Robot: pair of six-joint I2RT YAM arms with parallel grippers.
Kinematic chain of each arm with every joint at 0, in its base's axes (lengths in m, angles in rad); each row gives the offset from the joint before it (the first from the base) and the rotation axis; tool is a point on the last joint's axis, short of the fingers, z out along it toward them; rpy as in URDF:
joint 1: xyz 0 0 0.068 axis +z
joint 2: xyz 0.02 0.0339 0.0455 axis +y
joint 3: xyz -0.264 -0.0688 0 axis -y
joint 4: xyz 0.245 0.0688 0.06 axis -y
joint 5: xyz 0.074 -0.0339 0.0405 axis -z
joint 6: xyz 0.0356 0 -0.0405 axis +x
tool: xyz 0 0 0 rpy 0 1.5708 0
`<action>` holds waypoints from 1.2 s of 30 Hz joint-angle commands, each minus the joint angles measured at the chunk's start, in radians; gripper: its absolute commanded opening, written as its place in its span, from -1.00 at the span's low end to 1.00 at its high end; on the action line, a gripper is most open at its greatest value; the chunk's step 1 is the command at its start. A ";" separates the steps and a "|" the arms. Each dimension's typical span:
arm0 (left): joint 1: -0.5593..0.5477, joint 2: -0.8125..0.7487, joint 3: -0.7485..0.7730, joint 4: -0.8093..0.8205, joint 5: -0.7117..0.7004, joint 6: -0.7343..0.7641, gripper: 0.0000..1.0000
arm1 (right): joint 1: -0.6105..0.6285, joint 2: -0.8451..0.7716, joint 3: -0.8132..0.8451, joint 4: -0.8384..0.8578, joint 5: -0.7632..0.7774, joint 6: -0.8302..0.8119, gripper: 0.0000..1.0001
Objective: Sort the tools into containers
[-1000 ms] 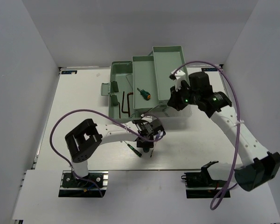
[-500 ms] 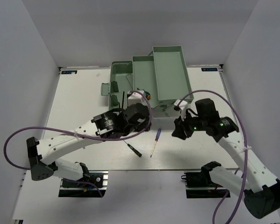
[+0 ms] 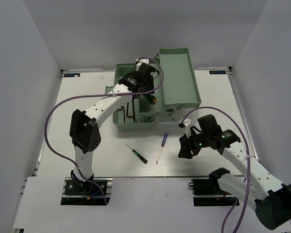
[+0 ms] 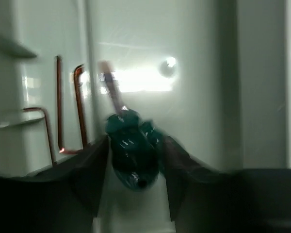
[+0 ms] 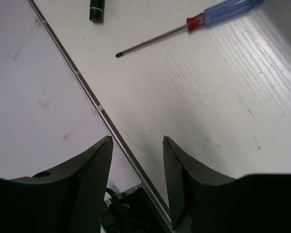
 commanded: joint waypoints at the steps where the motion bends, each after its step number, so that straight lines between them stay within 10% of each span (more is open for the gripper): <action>1: 0.002 0.024 0.135 -0.024 0.091 0.077 0.23 | 0.019 -0.023 -0.027 0.084 0.008 0.058 0.05; 12: -0.024 -0.263 -0.079 0.028 0.073 0.123 0.75 | 0.172 0.139 -0.085 0.342 0.202 0.281 -0.18; 21: -0.079 -0.881 -0.739 -0.036 0.106 -0.050 0.80 | 0.336 0.302 -0.075 0.493 0.469 0.494 0.07; 36: -0.138 -1.064 -1.027 -0.051 0.211 -0.115 0.83 | 0.461 0.546 0.088 0.573 0.859 0.694 0.09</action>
